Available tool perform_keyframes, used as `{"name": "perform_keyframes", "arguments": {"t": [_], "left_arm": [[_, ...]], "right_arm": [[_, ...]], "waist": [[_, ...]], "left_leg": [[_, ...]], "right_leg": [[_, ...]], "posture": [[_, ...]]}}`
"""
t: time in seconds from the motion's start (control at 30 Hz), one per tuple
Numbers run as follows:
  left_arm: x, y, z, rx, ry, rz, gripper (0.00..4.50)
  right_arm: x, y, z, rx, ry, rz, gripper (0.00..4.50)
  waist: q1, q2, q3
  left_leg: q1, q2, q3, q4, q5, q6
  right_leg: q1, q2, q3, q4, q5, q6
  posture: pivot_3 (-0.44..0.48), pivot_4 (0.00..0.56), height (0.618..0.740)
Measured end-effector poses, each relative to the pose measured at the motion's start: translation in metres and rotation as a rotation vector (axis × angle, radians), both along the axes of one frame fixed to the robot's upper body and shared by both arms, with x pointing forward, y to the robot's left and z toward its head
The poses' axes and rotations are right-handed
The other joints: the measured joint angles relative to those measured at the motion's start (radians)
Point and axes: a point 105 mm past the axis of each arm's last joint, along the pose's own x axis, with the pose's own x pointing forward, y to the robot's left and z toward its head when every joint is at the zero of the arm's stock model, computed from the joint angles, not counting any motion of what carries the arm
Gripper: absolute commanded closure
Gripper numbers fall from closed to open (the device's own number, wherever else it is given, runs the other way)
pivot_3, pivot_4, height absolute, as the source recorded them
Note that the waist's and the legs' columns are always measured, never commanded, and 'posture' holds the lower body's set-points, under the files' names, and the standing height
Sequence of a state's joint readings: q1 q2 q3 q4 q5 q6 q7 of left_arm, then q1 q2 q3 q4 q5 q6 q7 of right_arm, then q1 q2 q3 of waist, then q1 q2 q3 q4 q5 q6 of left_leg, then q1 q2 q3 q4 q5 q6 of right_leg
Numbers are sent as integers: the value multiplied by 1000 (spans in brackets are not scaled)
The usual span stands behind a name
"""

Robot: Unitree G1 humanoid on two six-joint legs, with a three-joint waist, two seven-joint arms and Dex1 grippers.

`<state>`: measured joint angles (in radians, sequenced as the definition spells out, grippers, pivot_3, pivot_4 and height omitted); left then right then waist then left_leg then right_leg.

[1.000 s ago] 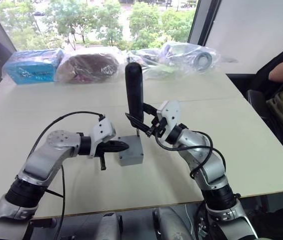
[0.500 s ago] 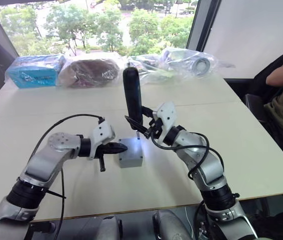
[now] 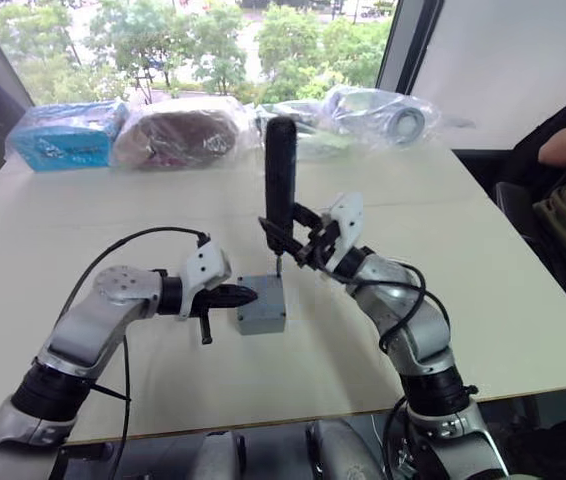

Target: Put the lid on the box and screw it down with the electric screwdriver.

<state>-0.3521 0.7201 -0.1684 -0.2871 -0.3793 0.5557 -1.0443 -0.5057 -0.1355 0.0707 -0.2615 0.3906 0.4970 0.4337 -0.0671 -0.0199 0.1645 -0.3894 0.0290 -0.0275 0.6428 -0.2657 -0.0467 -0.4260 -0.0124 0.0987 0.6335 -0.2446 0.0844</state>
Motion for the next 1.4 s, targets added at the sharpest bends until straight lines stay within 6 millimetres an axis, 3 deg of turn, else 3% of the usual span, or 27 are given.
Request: {"name": "perform_keyframes", "arguments": {"t": [0.1, 0.2, 0.3, 0.37, 0.43, 0.6, 0.83, 1.03, 1.07, 1.1, 1.23, 1.3, 1.4], "left_arm": [[-4, -4, 8, -41, 21, -16, 4500], [-3, -8, 28, -78, -11, -34, 4500], [-8, -12, 55, -95, -84, -90, 4500], [-12, -11, 72, -102, -133, -126, 4500], [-12, -8, 85, -112, -170, -130, 4500], [-15, -11, 90, -126, -178, -168, 4500], [-16, -13, 97, -141, -202, -180, 4500], [-15, -13, 98, -140, -211, -161, 4500], [-15, -13, 98, -140, -213, -155, 4500], [-15, -13, 97, -140, -213, -151, 4500], [-14, -10, 89, -143, -190, -117, 4500], [-14, -6, 81, -131, -172, -90, 4500], [-10, 6, 67, -78, -156, -26, 4500]], "right_arm": [[9, -37, 42, 66, -20, -117, 2614], [16, -74, 57, 80, 39, -250, 2614], [25, -115, 42, -125, 205, -398, 2614], [24, -154, 27, -329, 362, -505, 2614], [20, -179, 15, -421, 477, -571, 2614], [9, -188, -14, -643, 630, -519, 2614], [7, -199, -68, -651, 963, -515, 2614], [13, -200, -77, -641, 1020, -525, 2614], [14, -199, -78, -640, 1019, -526, 1655], [14, -199, -78, -639, 1017, -527, 1554], [18, -198, -79, -664, 982, -526, 62], [21, -195, -70, -679, 918, -519, 13], [25, -187, -42, -700, 765, -497, 13]], "waist": [[8, 0, 4], [15, 0, 5], [20, 3, 12], [25, 7, 19], [21, 7, 22], [-4, 8, 25], [-2, 6, 27], [-1, 5, 27], [-2, 5, 27], [-3, 5, 27], [-2, 5, 27], [-2, 5, 27], [-3, 5, 27]], "left_leg": [[-19, 0, -3, 5, 0, 0], [-19, 0, -3, 4, 0, 0], [-19, 0, -2, 5, 0, 0], [-20, -2, -1, 4, 0, 1], [-20, -1, 0, 4, 0, 1], [-19, -1, 1, 4, 0, 1], [-19, -1, 1, 6, 0, 1], [-19, -1, 1, 6, 0, 1], [-19, -1, 1, 7, 0, 1], [-19, -1, 1, 8, 0, 1], [-19, -1, 1, 9, 0, 1], [-18, -1, 1, 9, 0, 1], [-18, -1, 1, 9, 0, 1]], "right_leg": [[-18, 1, -3, 6, 3, 5], [-19, 1, -3, 6, 3, 5], [-18, 1, -3, 4, 2, 5], [-18, 0, -2, 1, 0, 1], [-17, 1, -1, 0, 1, 2], [-18, 2, 0, 0, 2, 6], [-17, 1, 1, 0, 3, 7], [-16, 1, 0, 0, 3, 8], [-16, 1, 0, 0, 4, 8], [-15, 1, 1, 0, 4, 9], [-14, 1, 1, 0, 6, 11], [-14, 1, 1, 1, 7, 11], [-15, 2, 1, 1, 7, 11]], "posture": [[0, 150, 740], [0, 150, 740], [0, 150, 740], [0, 150, 740], [0, 150, 740], [0, 150, 740], [0, 150, 740], [0, 150, 740], [0, 150, 740], [0, 150, 740], [0, 150, 740], [0, 150, 740], [0, 150, 740]]}}
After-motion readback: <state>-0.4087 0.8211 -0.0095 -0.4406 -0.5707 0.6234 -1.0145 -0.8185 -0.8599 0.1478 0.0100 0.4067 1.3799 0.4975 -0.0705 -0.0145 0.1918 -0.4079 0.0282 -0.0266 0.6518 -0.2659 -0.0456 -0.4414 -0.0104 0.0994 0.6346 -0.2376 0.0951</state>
